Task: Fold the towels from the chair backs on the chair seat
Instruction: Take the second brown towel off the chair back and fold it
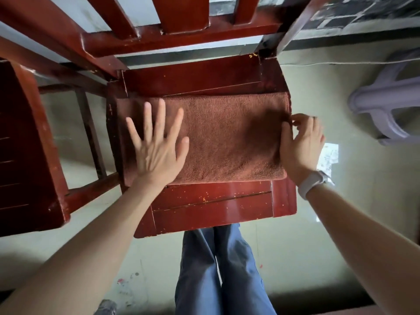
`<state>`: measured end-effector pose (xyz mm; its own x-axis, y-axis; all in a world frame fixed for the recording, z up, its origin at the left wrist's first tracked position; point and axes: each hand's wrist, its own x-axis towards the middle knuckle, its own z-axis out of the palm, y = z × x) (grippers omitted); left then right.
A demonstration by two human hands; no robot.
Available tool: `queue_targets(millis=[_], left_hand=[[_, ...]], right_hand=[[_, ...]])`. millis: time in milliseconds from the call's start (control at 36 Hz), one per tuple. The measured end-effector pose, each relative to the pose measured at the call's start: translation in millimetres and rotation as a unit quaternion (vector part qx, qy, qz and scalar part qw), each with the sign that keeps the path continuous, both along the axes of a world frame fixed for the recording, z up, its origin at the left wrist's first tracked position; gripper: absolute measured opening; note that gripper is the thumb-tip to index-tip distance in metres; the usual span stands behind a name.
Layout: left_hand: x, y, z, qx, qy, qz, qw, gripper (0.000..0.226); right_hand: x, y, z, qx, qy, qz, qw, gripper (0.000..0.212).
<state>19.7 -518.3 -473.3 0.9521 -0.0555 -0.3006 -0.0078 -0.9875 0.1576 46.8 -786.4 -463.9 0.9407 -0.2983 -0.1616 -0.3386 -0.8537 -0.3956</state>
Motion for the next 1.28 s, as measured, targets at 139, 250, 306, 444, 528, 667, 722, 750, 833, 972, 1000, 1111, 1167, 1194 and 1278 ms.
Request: queue_targets(millis=[139,250,306,444,528,667,722,750,833,972,1000,1111,1167,1194,1278], left_hand=[[-29.2,-1.6,-10.8,0.026,0.033,0.018,0.999,0.059],[-30.4,-0.1,-16.5,0.034,0.037,0.027,0.998,0.06],[-29.7,-1.1,-16.5,0.033,0.04,0.03,0.998,0.061],[-28.4,-0.3,-14.5,0.041,0.054,0.03,0.997,0.061],[-26.9,0.0,-11.9,0.045,0.071,0.029,0.996,0.062],[-24.8,1.0,-8.1,0.035,0.09,0.03,0.995,0.064],[-23.3,2.0,-5.1,0.015,0.091,0.028,0.995,0.064],[-22.9,2.5,-2.8,-0.001,0.089,0.032,0.996,0.063],[-23.3,3.0,5.9,-0.063,0.055,0.07,0.994,0.055],[-37.3,1.7,19.4,-0.211,-0.019,0.187,0.959,0.035],[-40.5,0.9,24.0,-0.248,-0.028,0.22,0.943,0.032],[-50.5,-1.0,46.1,-0.433,0.035,0.449,0.781,0.022],[-55.6,1.7,52.9,-0.527,0.066,0.548,0.646,0.024],[-58.7,4.1,53.9,-0.559,0.078,0.579,0.589,0.027],[-68.6,10.2,49.5,-0.61,0.101,0.62,0.484,0.038]], right_hand=[[-13.9,11.6,-4.8,0.025,0.054,-0.009,0.998,0.026],[-3.1,13.7,-7.1,0.042,0.094,-0.081,0.991,0.032],[2.4,13.1,-6.9,0.059,0.128,-0.135,0.981,0.036],[10.8,11.8,-10.7,0.069,0.198,-0.193,0.959,0.036],[16.8,13.7,-7.9,0.096,0.234,-0.201,0.946,0.028],[19.6,13.9,1.8,0.104,0.245,-0.171,0.949,0.022],[18.8,15.2,7.6,0.138,0.228,-0.177,0.947,0.02],[18.2,16.4,12.7,0.158,0.217,-0.177,0.947,0.017],[17.2,22.0,29.5,0.238,0.19,-0.156,0.94,0.015],[17.4,37.3,55.1,0.337,0.224,-0.14,0.904,0.015],[17.6,44.2,59.0,0.355,0.238,-0.129,0.895,0.017],[20.2,91.4,73.8,0.367,0.266,-0.036,0.891,0.024],[21.9,123.1,81.8,0.381,0.282,-0.009,0.88,0.023],[23.7,139.7,83.9,0.396,0.293,-0.003,0.87,0.023],[27.4,180.6,79.8,0.386,0.312,0.049,0.867,0.019]])
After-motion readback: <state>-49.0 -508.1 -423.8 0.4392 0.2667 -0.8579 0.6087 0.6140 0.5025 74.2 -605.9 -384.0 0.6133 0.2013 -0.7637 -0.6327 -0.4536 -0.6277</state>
